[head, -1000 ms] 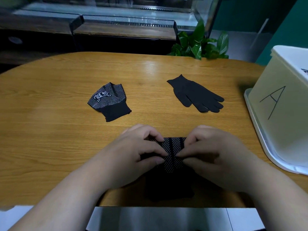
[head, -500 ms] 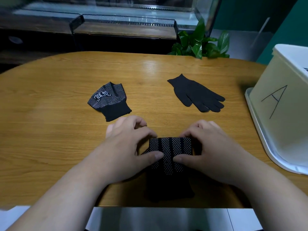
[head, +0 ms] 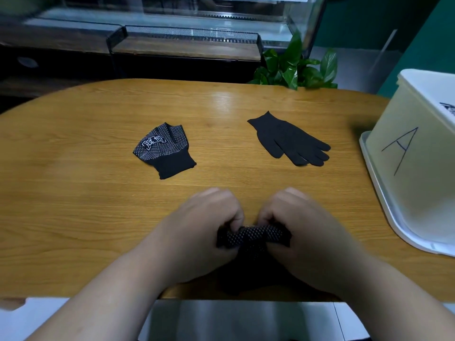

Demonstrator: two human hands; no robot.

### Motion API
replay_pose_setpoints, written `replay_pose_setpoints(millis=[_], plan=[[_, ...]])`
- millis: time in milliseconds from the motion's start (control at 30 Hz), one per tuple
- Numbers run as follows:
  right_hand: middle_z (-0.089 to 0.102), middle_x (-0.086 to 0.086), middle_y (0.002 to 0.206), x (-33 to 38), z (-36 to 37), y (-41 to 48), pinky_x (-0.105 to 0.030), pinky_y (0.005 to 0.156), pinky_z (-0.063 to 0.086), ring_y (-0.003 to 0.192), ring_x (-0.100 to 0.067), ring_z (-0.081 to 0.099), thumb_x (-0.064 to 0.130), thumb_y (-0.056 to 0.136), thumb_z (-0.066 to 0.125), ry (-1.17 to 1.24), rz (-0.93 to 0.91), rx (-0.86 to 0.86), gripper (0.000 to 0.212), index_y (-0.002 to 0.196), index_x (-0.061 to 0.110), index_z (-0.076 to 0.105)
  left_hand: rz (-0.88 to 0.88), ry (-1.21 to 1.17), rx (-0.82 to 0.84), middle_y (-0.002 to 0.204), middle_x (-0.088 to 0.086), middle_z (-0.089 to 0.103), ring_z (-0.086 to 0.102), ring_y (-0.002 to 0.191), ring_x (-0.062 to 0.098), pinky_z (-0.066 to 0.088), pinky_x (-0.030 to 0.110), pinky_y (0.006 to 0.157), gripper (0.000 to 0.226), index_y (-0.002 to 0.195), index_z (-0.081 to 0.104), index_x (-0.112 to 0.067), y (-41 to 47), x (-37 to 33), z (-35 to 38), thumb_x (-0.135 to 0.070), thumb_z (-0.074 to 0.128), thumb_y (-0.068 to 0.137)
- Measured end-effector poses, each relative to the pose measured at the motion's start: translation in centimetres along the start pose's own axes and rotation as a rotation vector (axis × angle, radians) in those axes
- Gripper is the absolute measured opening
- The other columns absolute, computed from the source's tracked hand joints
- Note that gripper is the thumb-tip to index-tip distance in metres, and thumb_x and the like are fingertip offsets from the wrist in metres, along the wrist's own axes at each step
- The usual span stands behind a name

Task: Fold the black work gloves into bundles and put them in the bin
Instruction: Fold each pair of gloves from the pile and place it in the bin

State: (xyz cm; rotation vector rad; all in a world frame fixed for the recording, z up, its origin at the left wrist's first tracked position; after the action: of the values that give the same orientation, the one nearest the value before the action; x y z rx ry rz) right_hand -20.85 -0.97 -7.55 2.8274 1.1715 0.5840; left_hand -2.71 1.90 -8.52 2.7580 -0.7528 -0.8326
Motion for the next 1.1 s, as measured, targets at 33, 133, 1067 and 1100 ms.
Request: replay_pose_setpoints(millis=[33, 133, 1067, 1100], plan=[[0.051, 0.022, 0.088, 0.2, 0.2, -0.4, -0.025, 0.074, 0.043, 0.086, -0.004, 0.044, 0.020, 0.071, 0.074, -0.041, -0.056, -0.053, 0.032, 0.084, 0.036, 0.049, 0.028, 0.032, 0.005, 0.086, -0.018, 0.048, 0.046, 0.086, 0.007, 0.042, 0.027, 0.077, 0.027, 0.079, 0.035, -0.039, -0.2, -0.3, 0.1, -0.035, 0.060, 0.070], [0.057, 0.010, 0.089, 0.8, 0.6, -1.6, -0.035, 0.071, 0.049, 0.085, -0.017, 0.053, 0.018, 0.072, 0.058, -0.079, -0.169, -0.176, 0.016, 0.084, 0.027, 0.055, 0.070, 0.015, -0.007, 0.087, -0.018, 0.047, 0.047, 0.087, 0.008, 0.042, 0.028, 0.075, 0.039, 0.080, 0.037, -0.039, -0.8, -0.7, 0.0, -0.036, 0.074, 0.069], [0.060, 0.003, 0.093, 1.2, 1.4, -5.8, -0.038, 0.081, 0.039, 0.092, -0.024, 0.054, 0.059, 0.075, 0.074, -0.197, -0.239, -0.311, 0.039, 0.097, 0.026, 0.076, 0.004, 0.049, -0.076, 0.105, -0.019, 0.052, 0.050, 0.105, 0.004, 0.045, 0.037, 0.091, 0.025, 0.093, 0.064, -0.035, -3.4, -0.3, 0.1, -0.050, 0.070, 0.075], [0.060, 0.004, 0.092, 1.3, 1.5, -5.7, -0.038, 0.080, 0.038, 0.092, -0.023, 0.054, 0.064, 0.071, 0.074, -0.199, -0.226, -0.290, 0.045, 0.095, 0.027, 0.076, 0.001, 0.043, -0.078, 0.110, -0.018, 0.054, 0.051, 0.111, 0.005, 0.044, 0.038, 0.094, 0.025, 0.093, 0.064, -0.035, -3.4, -0.3, 0.1, -0.050, 0.071, 0.075]])
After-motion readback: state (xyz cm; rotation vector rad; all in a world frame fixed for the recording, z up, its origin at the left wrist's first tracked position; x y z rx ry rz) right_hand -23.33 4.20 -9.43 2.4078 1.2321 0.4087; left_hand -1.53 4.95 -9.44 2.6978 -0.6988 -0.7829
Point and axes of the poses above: each hand's wrist, its own y-axis towards the middle knuckle, its own z-axis out of the palm, x = y × z, the point moved 3 cm from there along y, towards the middle knuckle
